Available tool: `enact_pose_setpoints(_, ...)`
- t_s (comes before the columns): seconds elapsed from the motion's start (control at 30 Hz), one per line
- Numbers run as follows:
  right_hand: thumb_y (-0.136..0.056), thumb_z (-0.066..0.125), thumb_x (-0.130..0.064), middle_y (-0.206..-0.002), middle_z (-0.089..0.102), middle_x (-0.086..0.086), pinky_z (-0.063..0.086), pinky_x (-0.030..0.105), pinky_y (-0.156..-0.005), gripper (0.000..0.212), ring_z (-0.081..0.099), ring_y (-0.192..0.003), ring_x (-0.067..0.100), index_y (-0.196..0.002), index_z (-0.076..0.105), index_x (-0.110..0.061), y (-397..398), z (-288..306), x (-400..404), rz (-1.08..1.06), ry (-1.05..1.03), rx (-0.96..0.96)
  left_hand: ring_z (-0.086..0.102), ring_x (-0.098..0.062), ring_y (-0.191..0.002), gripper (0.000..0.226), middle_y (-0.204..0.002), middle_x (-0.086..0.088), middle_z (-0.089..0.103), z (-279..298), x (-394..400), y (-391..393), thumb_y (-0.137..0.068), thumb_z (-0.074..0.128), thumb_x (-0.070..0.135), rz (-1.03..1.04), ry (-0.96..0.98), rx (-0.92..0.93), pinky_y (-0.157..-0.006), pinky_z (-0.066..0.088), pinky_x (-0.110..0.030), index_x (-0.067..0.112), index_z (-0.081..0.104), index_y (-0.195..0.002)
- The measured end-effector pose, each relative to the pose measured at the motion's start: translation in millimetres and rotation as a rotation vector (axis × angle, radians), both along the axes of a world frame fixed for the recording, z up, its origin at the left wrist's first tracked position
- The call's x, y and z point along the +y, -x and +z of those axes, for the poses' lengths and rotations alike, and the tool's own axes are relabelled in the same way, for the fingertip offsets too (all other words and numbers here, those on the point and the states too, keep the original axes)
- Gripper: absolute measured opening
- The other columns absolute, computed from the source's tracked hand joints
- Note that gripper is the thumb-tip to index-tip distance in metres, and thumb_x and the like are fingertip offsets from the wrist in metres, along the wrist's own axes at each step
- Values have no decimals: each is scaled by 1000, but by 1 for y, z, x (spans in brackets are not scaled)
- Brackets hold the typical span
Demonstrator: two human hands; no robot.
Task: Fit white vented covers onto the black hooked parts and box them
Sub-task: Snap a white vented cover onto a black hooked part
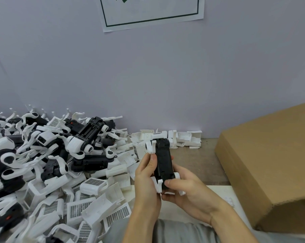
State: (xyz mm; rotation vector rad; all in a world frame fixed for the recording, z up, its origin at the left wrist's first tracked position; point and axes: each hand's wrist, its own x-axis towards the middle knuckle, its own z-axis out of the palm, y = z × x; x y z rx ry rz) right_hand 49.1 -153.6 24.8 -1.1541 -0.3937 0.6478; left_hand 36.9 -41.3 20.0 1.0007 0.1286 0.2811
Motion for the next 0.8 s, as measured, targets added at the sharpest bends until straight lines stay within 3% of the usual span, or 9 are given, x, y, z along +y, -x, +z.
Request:
enact_pose_setpoints(0.1,-68,53,0,-91,63,13,51,32,-72,61,55,-85,25,-129,55,-4,-1,0,0,11,14,3,61,-27,-69,36,-102,-19,70,0,1,1,-77,61,42,-24,2,-5,-44,46,-27,13,73,-95)
enact_pose_setpoints(0.23,-69,54,-1,-85,62,9,51,31,-69,57,56,-74,20,-126,59,-5,-1,-1,-1,-6,26,22,60,-27,-71,32,-100,-19,70,0,1,1,-77,61,42,-35,-15,4,-48,47,-28,14,73,-90)
enact_pose_setpoints(0.37,-85,52,8,-77,55,4,47,30,-65,44,49,-68,17,-126,59,-5,-2,-4,0,-70,51,27,59,-27,-73,40,-101,-22,70,0,1,0,-76,60,44,-2,-34,17,-55,44,-33,11,72,-95)
enact_pose_setpoints(0.5,-83,63,-22,-87,64,6,47,29,-69,46,56,-73,18,-125,63,-6,-2,1,-2,-28,-1,62,60,-25,-72,46,-93,-19,67,2,0,0,-74,61,41,45,29,31,-57,46,-33,6,67,-103)
enact_pose_setpoints(0.57,-95,58,-30,-96,68,10,47,29,-67,32,61,-77,22,-116,70,-9,-4,2,0,-123,-15,74,62,-27,-77,42,-93,-16,68,3,3,-2,-79,61,35,109,157,35,-71,51,-41,6,65,-110)
enact_pose_setpoints(0.63,-99,54,-23,-101,68,3,46,27,-66,20,63,-83,18,-103,73,-20,-11,-4,-1,-423,205,-64,65,-27,-79,32,-99,-16,68,4,10,-2,-93,58,25,180,314,47,-79,54,-45,6,62,-119)
enact_pose_setpoints(0.7,-94,58,-17,-103,60,-7,42,22,-69,16,59,-96,11,-101,65,-30,-18,-11,-5,-686,588,-333,70,-25,-77,28,-110,-15,68,3,19,-4,-101,53,22,211,446,66,-68,60,-36,7,62,-122)
enact_pose_setpoints(0.8,-90,63,-36,-108,47,-11,39,23,-79,26,51,-105,10,-115,56,-32,-22,-19,-12,-621,927,-547,68,-19,-69,20,-89,-8,72,3,24,-5,-101,55,26,216,511,100,-57,56,-29,12,68,-103)
